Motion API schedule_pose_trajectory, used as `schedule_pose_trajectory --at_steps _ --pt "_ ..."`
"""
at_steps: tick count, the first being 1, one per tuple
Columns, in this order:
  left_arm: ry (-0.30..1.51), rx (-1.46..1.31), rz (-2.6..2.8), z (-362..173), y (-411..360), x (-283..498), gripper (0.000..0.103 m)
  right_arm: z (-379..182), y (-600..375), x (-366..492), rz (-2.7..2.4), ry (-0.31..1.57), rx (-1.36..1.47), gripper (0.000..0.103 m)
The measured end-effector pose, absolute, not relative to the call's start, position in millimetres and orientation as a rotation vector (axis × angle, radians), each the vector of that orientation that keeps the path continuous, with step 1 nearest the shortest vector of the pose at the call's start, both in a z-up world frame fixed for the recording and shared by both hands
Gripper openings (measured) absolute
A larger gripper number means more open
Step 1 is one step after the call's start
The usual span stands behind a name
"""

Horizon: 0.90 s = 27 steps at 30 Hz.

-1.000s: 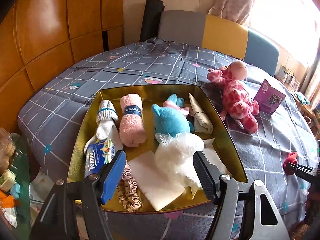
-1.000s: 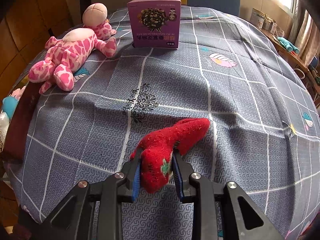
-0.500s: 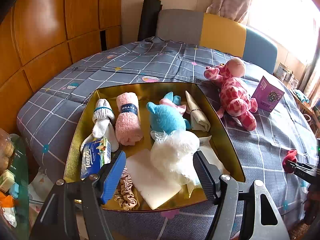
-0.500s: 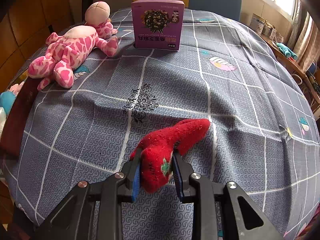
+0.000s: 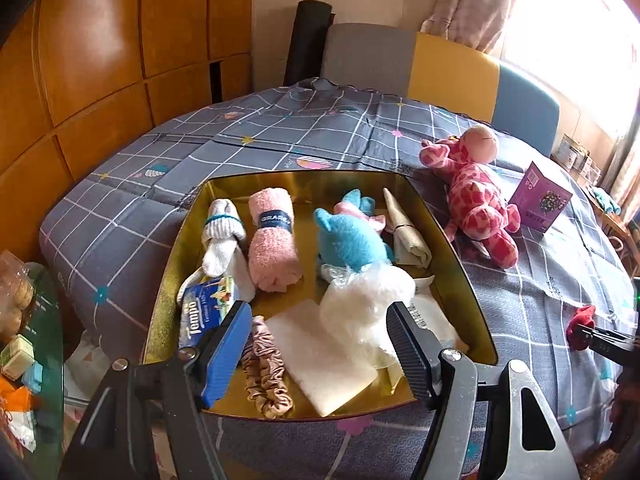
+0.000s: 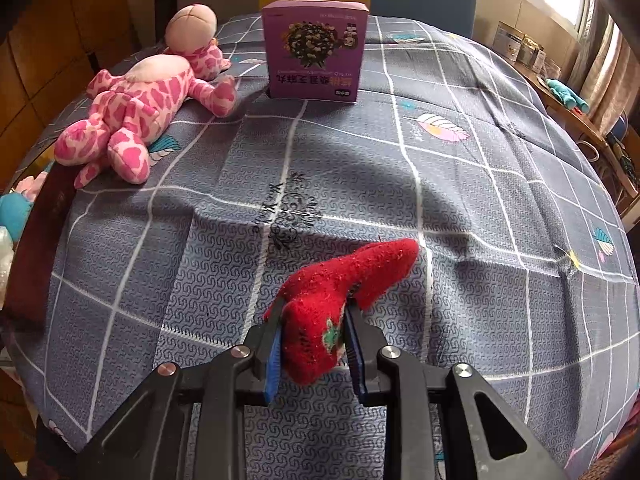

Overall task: Organize soft objects
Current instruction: 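Carry the red sock toward the gold tray with the right tool, then lower the red sock into the gold tray and open the right tool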

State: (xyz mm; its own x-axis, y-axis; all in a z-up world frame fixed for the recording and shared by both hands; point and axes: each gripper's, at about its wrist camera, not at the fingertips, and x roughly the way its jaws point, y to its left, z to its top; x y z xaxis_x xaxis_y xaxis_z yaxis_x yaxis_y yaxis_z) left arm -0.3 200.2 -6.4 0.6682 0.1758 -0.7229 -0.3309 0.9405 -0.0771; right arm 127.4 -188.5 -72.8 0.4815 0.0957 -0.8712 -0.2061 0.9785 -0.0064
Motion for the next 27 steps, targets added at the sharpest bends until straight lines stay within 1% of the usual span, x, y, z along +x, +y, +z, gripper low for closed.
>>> schedule_pose_trajectory --at_steps 6,10,13,19,27 --pt "0.786 -0.227 0.302 -8 208 -3 0.071 -68 -181 127 0.177 1.045 -0.142 0.026" --pt "0.78 -0.237 0.315 -7 214 -4 0.071 -44 -168 121 0.18 0.968 -0.184 0.026" --pt "0.772 -0.248 0.331 -5 221 -5 0.071 -25 -153 116 0.236 0.927 -0.165 0.026" --pt "0.758 -0.267 0.385 -2 240 -11 0.071 -2 -81 98 0.489 0.883 -0.179 0.026" --pt "0.752 -0.281 0.429 -1 257 -21 0.071 10 33 81 0.865 0.914 -0.093 0.026"
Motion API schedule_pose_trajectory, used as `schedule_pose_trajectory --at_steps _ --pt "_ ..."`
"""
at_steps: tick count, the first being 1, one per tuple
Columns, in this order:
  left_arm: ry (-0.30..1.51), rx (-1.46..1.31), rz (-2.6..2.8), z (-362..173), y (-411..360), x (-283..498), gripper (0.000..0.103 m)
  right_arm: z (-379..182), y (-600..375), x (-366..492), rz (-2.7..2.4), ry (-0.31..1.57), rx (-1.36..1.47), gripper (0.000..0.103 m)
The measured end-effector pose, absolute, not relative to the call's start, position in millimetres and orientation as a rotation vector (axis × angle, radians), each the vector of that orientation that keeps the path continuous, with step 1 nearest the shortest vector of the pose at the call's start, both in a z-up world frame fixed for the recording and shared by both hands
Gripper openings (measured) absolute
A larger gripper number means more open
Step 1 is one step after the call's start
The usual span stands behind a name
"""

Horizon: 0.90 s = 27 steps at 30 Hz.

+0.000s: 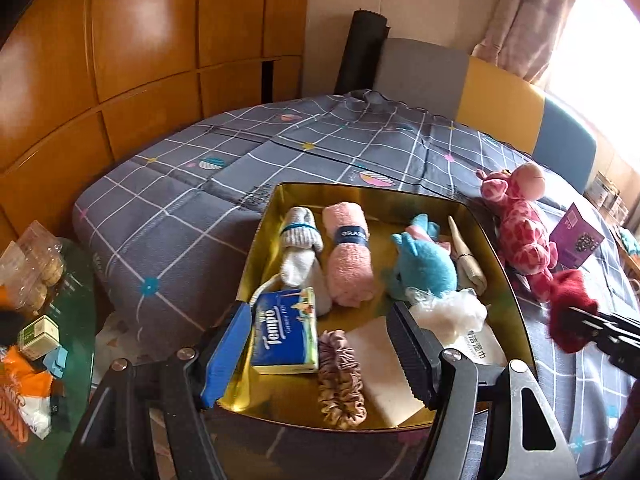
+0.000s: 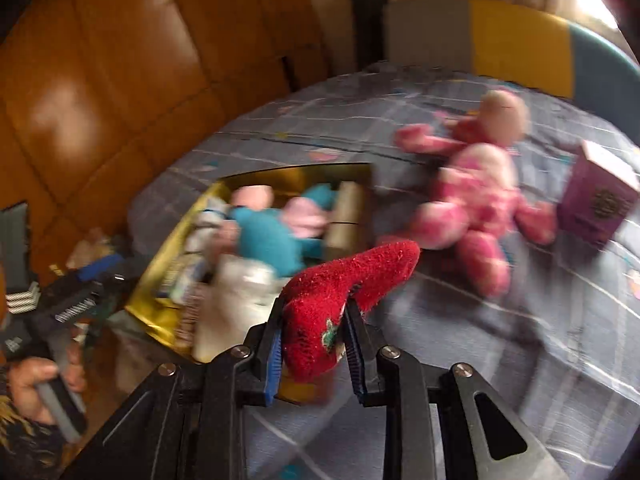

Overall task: Organize soft objects
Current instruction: 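Lower the red sock into the gold tray and open the right tool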

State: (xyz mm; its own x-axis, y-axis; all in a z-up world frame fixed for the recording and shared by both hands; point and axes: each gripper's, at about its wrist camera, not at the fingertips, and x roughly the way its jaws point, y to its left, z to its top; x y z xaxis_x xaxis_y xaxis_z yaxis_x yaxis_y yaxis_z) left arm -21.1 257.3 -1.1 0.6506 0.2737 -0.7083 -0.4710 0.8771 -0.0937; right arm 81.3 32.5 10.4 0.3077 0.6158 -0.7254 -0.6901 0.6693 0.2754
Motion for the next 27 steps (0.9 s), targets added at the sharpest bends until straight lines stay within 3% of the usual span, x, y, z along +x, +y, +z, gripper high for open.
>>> schedule_pose_trajectory --at_steps 5,15,23,27 --pt "0.728 -0.304 0.469 4 272 -29 0.072 15 100 57 1.047 0.87 -0.196 0.026" --pt "0.72 -0.363 0.514 -1 294 -36 0.072 -32 191 74 1.09 0.96 -0.316 0.026" --pt "0.742 -0.352 0.49 -6 289 -33 0.072 -65 193 100 0.949 1.054 -0.307 0.027" --pt "0.75 -0.347 0.476 -8 284 -31 0.072 -63 187 99 0.959 1.053 -0.289 0.033"
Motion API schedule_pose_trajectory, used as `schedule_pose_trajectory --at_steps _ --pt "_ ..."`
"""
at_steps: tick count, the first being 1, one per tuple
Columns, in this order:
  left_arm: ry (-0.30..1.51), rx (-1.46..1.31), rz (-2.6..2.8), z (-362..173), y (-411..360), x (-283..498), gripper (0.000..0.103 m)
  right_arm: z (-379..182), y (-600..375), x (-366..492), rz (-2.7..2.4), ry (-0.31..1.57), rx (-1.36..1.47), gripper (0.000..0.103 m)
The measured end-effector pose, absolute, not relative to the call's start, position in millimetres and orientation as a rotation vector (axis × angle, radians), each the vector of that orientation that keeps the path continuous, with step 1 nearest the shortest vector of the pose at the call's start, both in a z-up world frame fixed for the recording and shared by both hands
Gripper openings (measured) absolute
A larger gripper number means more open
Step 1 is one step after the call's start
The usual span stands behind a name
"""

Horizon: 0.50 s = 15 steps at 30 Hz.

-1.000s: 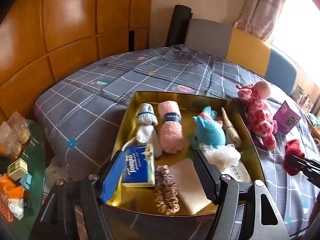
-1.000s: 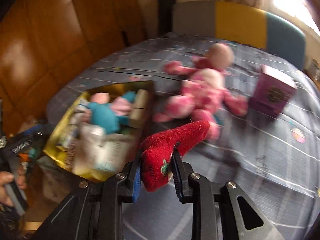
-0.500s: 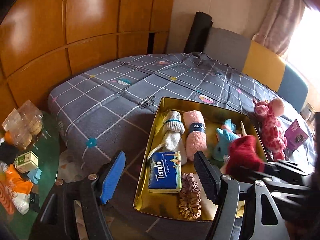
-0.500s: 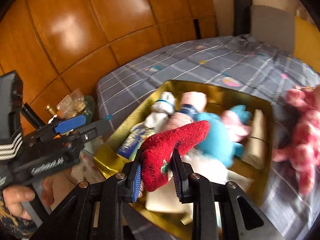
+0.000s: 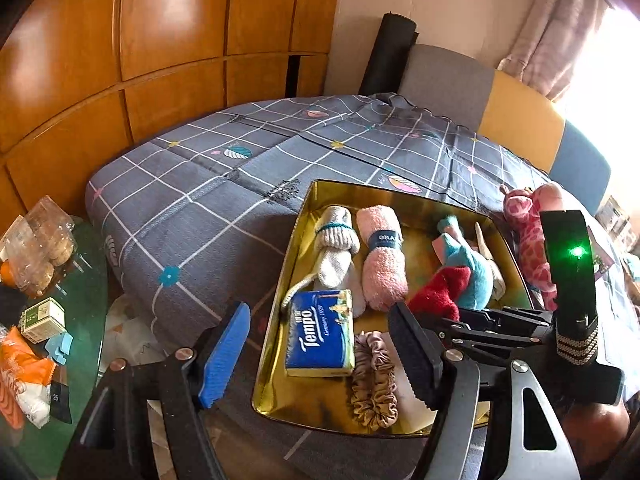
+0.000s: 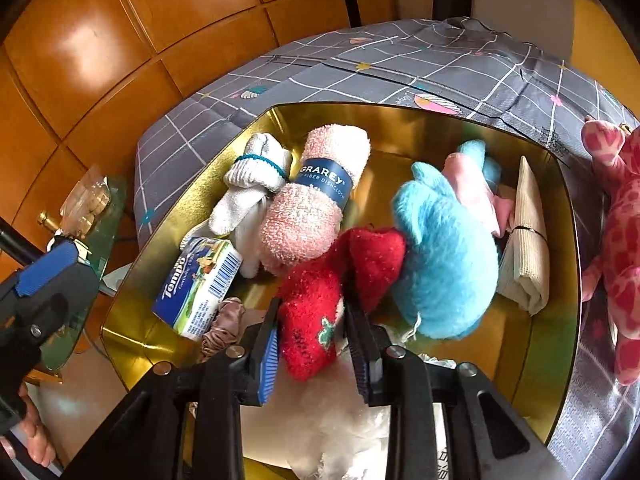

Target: Organize soft objects

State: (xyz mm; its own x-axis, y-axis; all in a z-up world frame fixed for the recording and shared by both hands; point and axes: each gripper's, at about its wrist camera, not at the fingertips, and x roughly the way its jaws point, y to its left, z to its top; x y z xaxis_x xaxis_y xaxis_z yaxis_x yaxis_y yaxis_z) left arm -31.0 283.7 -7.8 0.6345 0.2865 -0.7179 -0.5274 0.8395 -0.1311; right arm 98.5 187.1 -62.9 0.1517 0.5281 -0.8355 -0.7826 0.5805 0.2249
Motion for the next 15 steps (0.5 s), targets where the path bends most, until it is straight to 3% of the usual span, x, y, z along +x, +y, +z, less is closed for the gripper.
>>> schedule_pose_trajectory --at_steps 4,15 --pt "0.743 -0.335 0.467 -6 278 -31 0.075 -60 180 97 0.954 1.042 -0.279 0.039" --pt "0.742 -0.325 0.448 -4 270 -30 0.075 -50 173 87 0.933 0.993 -0.273 0.041"
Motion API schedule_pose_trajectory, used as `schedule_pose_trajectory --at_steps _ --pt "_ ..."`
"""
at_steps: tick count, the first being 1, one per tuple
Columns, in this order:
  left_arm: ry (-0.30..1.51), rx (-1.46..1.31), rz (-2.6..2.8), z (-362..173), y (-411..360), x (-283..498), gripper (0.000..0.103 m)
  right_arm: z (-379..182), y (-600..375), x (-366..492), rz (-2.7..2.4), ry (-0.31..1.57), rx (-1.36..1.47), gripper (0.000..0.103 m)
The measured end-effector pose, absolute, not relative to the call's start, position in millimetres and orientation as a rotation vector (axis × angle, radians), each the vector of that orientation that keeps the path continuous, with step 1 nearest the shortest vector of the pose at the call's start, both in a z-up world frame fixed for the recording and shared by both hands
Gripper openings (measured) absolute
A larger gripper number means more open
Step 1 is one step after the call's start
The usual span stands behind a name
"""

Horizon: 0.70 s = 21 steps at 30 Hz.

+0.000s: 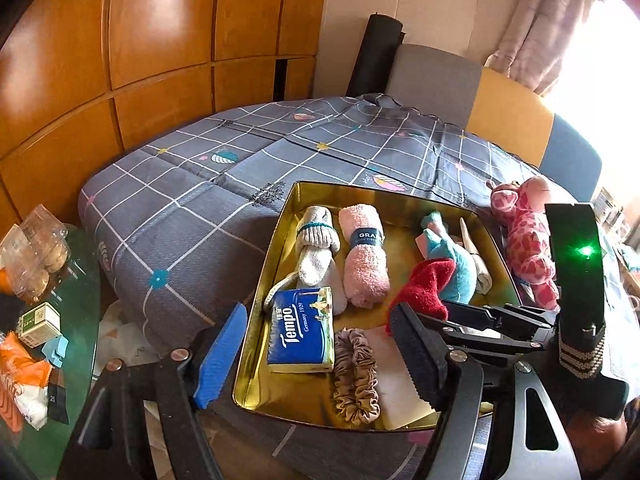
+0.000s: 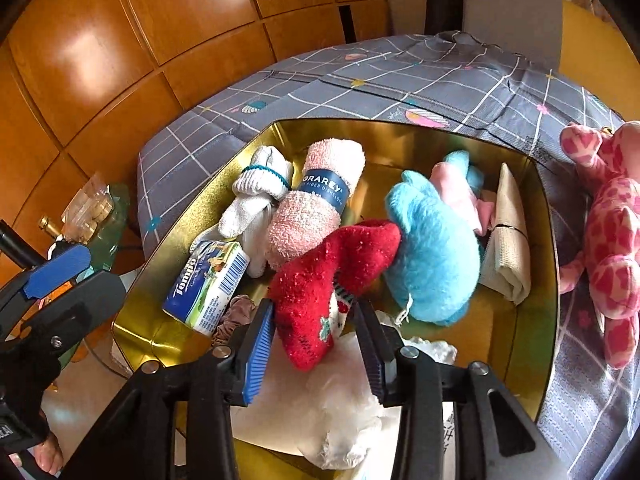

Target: Organize soft objects

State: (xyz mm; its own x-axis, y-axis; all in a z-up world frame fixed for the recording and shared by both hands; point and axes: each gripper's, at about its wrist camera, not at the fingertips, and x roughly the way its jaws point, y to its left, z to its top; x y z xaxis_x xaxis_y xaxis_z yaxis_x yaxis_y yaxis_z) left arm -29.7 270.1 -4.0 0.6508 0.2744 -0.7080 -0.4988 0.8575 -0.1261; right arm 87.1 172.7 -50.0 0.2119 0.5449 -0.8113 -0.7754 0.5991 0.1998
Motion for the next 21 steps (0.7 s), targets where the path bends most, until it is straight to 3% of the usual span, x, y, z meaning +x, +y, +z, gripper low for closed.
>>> schedule_pose_trajectory --at_steps 14,21 --pt "0.735 -0.314 0.451 -2 264 -29 0.08 -23 152 69 0.858 0.846 -0.262 0.041" --pt "0.733 -0.304 0.448 -1 256 -29 0.087 -7 121 56 0.72 0.742 -0.24 0.041"
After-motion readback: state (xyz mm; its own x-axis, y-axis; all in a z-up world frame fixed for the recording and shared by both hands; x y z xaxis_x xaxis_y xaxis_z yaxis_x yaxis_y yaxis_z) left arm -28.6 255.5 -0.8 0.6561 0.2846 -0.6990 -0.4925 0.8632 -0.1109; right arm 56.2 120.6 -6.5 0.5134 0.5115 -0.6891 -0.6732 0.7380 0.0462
